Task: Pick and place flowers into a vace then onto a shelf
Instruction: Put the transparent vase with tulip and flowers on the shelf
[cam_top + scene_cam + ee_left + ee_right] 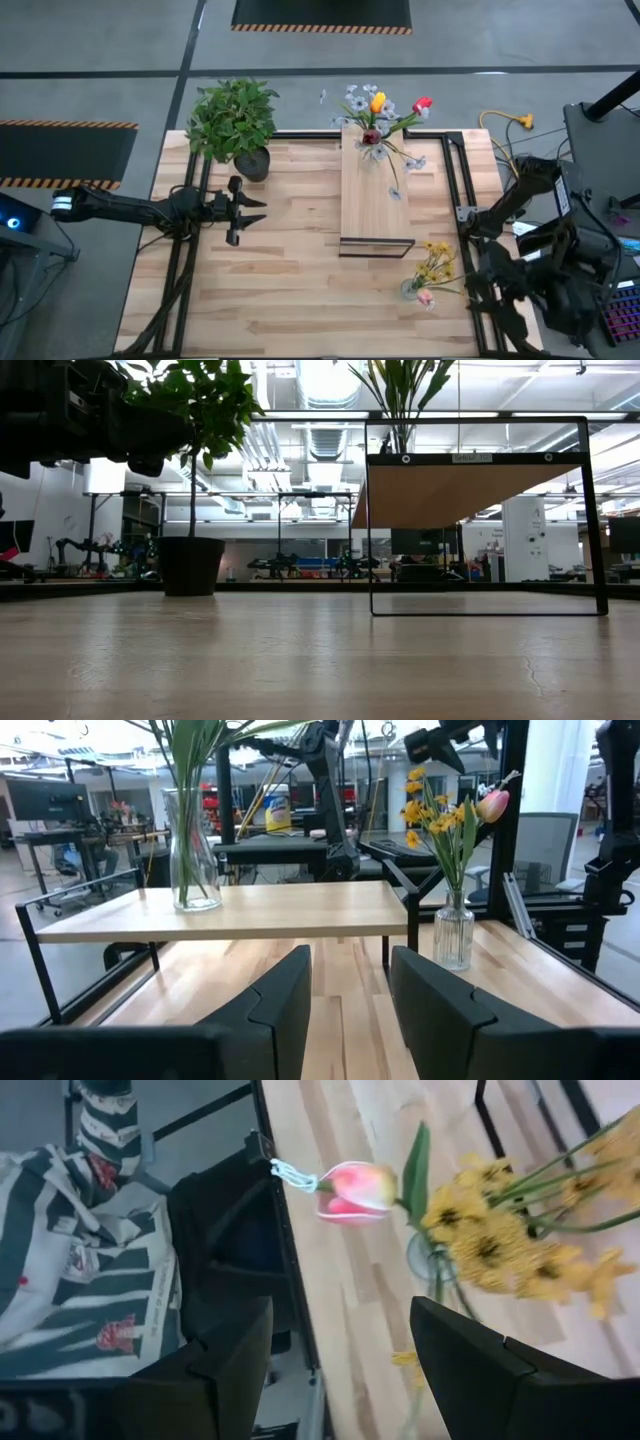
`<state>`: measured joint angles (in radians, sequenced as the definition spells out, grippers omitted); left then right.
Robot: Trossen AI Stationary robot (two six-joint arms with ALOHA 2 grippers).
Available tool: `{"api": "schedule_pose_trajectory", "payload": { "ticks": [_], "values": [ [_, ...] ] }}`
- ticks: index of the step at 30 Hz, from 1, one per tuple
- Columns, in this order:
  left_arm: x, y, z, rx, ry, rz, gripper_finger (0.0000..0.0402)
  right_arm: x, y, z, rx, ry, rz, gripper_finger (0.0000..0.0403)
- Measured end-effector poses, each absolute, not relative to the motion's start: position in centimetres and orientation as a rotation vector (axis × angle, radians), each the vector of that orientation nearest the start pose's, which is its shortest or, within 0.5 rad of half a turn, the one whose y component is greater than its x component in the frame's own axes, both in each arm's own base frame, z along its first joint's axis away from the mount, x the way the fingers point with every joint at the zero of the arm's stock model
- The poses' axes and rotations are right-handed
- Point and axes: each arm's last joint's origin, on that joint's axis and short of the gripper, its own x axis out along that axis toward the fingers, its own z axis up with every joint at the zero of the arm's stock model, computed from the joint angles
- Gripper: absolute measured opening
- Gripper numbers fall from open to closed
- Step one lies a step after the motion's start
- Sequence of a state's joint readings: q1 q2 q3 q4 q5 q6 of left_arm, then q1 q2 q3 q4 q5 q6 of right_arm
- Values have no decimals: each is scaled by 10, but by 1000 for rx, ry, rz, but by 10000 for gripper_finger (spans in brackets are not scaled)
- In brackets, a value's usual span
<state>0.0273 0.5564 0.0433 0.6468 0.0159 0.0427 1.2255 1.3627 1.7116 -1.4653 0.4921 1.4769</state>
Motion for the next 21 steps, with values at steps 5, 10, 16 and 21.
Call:
{"api": "schedule_pose_trajectory", "payload": {
  "ticks": [5,10,16,21],
  "values": [
    [134,3,188,45,-134,14,123,93,219,414,566,985,-82,228],
    [134,3,188,46,-134,14,123,100,239,407,631,1000,-150,228],
    [134,3,188,46,-134,14,123,108,266,390,679,1050,-240,228],
    [134,3,188,46,-134,14,123,116,289,374,703,1069,-313,226]
  ]
}}
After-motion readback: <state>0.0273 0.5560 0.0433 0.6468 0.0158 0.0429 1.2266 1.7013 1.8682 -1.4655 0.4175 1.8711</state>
